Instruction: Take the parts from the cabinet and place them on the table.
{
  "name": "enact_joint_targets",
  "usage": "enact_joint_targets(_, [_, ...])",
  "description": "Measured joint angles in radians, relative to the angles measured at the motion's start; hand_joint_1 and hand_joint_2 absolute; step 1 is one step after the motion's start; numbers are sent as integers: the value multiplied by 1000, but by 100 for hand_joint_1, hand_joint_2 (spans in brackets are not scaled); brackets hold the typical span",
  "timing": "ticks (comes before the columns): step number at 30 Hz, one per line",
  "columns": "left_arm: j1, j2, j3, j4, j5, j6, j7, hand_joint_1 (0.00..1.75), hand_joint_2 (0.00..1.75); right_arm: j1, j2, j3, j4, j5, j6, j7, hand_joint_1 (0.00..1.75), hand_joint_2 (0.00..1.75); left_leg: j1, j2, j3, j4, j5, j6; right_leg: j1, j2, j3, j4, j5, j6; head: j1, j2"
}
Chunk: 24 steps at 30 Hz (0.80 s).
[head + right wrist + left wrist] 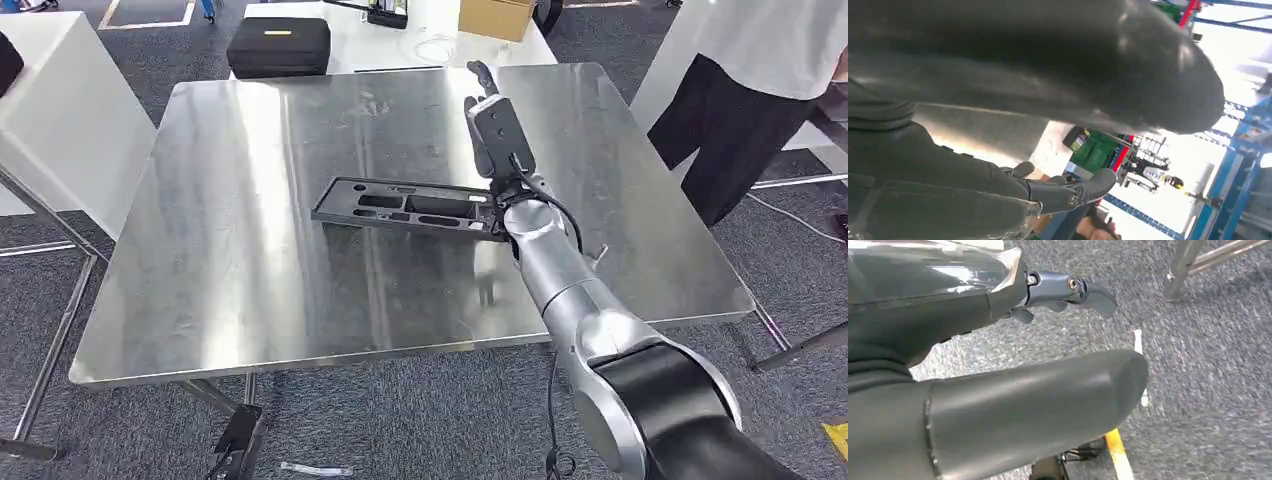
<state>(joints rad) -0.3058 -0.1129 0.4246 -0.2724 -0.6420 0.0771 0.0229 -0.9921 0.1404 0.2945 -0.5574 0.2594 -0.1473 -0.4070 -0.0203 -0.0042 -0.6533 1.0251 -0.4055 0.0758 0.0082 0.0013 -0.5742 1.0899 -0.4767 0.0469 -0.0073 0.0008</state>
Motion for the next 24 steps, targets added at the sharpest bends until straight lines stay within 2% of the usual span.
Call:
enact_joint_targets(1, [0,-3,-2,0,-5,0,0,0,0,0,-1,2,-9,-2,-3,0,0,0,-6,1,-8,0,6,-4,5,-3,49,-66,-27,-23,0,0])
enact_joint_targets(2, [-1,-4,-3,0,-8,0,1,0,0,1,-3,5,-14,-4,-6,-1,0,0,-1,4,-10,-2,16,-9,7,-1,51,-85,-27,-19,-2,0])
enact_joint_targets(4, [-2,-7,-7,0,-12,-3,2,0,0,4,-11,8,-16,-6,-10,-1,0,0,8,3,-14,-8,34,-20,11,-1,44,-88,-14,-26,0,0])
enact_joint_targets(5, [-1,-8,-9,0,-12,-3,4,0,0,7,-15,10,-19,-9,-11,-2,0,0,3,0,-17,-14,43,-27,3,-4,39,-102,2,-33,1,0])
enact_joint_targets(6, [-2,-6,-9,0,-12,-3,5,0,0,6,-17,13,-19,-11,-10,-6,0,0,7,0,-24,-7,23,-32,-13,-8,41,-112,18,-36,0,0])
enact_joint_targets(7, [-2,-6,-10,0,-12,-2,6,0,0,6,-18,17,-20,-18,-7,-8,0,0,8,0,-35,26,-30,-40,-13,-9,30,-114,30,-48,0,0])
enact_joint_targets(8, [-2,-5,-10,0,-11,-2,6,0,0,8,-18,20,-22,-23,-4,-10,0,0,15,0,-53,89,-89,-48,-15,-10,17,-114,40,-51,-2,0])
enact_joint_targets(9, [-2,-4,-10,0,-6,0,5,0,0,11,-18,23,-24,-27,3,-14,0,0,23,0,-72,163,-137,-56,-17,-9,6,-114,50,-49,-1,0])
enact_joint_targets(10, [-1,-3,-10,0,-3,3,3,0,0,14,-18,27,-24,-30,6,-16,0,0,29,0,-91,237,-168,-65,-18,-10,-8,-113,60,-46,-2,0])
enact_joint_targets(11, [-1,-3,-10,0,0,7,-1,0,0,19,-18,32,-25,-36,7,-16,0,0,35,1,-96,282,-167,-73,-21,-10,-22,-110,70,-40,-1,0])
enact_joint_targets(12, [0,-3,-10,0,8,9,-5,0,0,24,-18,37,-27,-40,6,-16,0,0,43,1,-81,284,-140,-81,-25,-11,-37,-107,78,-34,-1,0])
enact_joint_targets(13, [0,-2,-10,0,9,11,-8,0,0,28,-18,42,-30,-44,7,-16,0,0,49,2,-51,251,-102,-89,-31,-12,-50,-102,85,-25,-1,0])
enact_joint_targets(14, [0,-2,-10,0,11,13,-11,0,0,28,-19,46,-33,-46,6,-16,0,0,56,2,0,185,-66,-97,-39,-12,-66,-93,92,-20,-1,0])
enact_joint_targets(15, [0,-2,-10,0,13,15,-13,0,0,27,-18,48,-37,-47,6,-16,0,0,63,4,57,105,-52,-106,-43,-12,-80,-80,96,-14,-2,0])
enact_joint_targets(16, [-1,-8,-10,0,14,15,-15,0,0,26,-18,51,-46,-48,6,-16,0,0,57,0,96,44,-100,-121,-35,-12,-96,-72,101,-6,-5,0])
enact_joint_targets(17, [0,-3,-10,0,14,17,-16,0,0,26,-19,52,-51,-49,5,-16,0,0,52,-6,102,17,-106,-107,-36,-14,-103,-67,107,2,-4,0])
enact_joint_targets(18, [1,-3,-10,0,15,18,-16,0,0,26,-19,56,-52,-49,5,-17,0,0,50,-4,88,23,-102,-98,-33,-14,-105,-70,118,17,-2,0])
enact_joint_targets(20, [3,-3,-9,0,17,18,-16,0,0,29,-20,57,-52,-49,5,-16,0,0,40,-6,77,28,-87,-75,-32,-15,-107,-83,138,37,-2,0])
enact_joint_targets(21, [4,-4,-9,0,17,18,-16,0,0,31,-24,58,-52,-50,5,-16,0,0,45,-3,69,17,-74,-55,-38,-17,-116,-85,138,41,-2,0])
enact_joint_targets(22, [3,-4,-8,0,18,18,-16,0,0,31,-27,60,-52,-50,5,-16,0,0,43,-1,59,18,-62,-41,-39,-14,-131,-62,104,34,-3,0])
enact_joint_targets(23, [3,-3,-8,0,19,20,-17,0,0,30,-27,63,-52,-53,5,-14,0,0,43,0,45,17,-50,-31,-37,-14,-152,-7,50,21,-1,0])
enact_joint_targets(24, [4,-3,-8,0,21,21,-18,0,0,30,-29,67,-54,-59,5,-12,0,0,40,0,32,17,-40,-26,-37,-13,-173,71,0,13,-1,0])
